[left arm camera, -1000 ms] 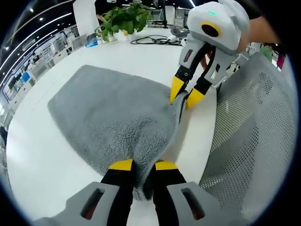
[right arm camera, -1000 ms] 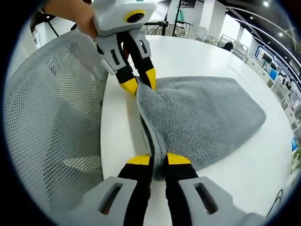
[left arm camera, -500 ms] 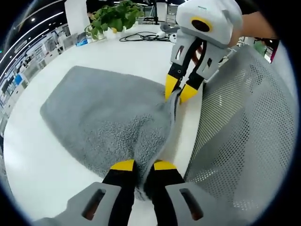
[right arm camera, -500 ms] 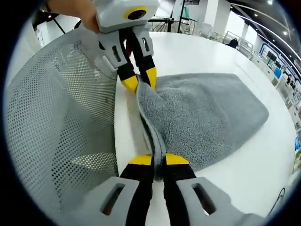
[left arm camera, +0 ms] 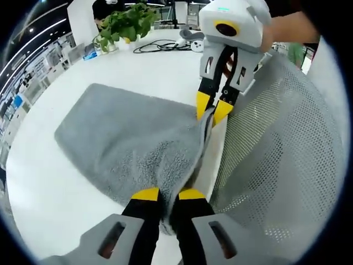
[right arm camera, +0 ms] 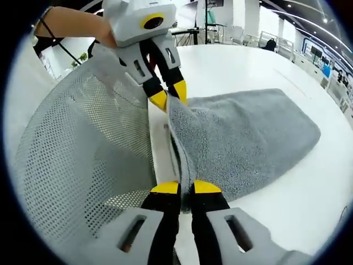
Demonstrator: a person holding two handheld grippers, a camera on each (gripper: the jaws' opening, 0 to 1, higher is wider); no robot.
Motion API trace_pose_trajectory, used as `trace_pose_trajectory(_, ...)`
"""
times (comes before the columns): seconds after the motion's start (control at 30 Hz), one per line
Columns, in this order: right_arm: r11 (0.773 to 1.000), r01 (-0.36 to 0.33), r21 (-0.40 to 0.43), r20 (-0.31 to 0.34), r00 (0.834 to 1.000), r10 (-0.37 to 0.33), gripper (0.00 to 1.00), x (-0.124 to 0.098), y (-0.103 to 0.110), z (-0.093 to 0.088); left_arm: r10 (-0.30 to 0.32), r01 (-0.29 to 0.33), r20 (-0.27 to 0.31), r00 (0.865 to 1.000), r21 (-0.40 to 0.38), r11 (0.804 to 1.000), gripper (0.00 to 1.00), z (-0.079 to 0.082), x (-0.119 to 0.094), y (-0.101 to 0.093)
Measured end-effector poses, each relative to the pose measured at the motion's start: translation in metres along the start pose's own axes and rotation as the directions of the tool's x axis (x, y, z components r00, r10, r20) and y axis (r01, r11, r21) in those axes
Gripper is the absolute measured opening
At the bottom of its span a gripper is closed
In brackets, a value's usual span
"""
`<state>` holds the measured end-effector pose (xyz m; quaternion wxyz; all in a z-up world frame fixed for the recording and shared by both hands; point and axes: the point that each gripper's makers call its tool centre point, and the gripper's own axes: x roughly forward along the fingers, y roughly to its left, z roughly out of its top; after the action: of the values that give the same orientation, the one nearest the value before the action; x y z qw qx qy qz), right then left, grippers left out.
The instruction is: Fold the towel on the table until its edges align and the towel forms a compact rectangular stack.
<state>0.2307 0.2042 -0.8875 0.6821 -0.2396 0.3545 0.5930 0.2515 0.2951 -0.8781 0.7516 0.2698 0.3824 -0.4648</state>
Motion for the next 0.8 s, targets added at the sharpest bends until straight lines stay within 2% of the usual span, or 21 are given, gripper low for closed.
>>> trace_pose_trajectory(0.47,0.999,-0.032,0.033,0.037,0.999,0.031,0.04,-0.019,0.001,0.016,0.011,-0.011,0.049,0.999,0.012,1.000,0.09,0.020,-0.021,0.007)
trace_pose_trajectory(0.63,0.992,-0.045,0.115,0.095,0.995,0.034,0.03,-0.030,-0.005,0.030,0.036,-0.036,0.097,0.995,0.000,0.999,0.10,0.027,-0.027,0.017)
trace_pose_trajectory(0.73,0.987,-0.046,0.155,0.119,0.993,0.027,0.03,-0.033,-0.010,0.035,0.041,-0.041,0.103,0.994,-0.001,0.999,0.11,0.025,-0.024,0.015)
trace_pose_trajectory(0.8,0.976,-0.047,0.214,0.162,0.987,0.012,0.03,-0.037,-0.015,0.044,0.040,-0.042,0.101,0.994,0.018,0.999,0.12,0.022,-0.020,0.010)
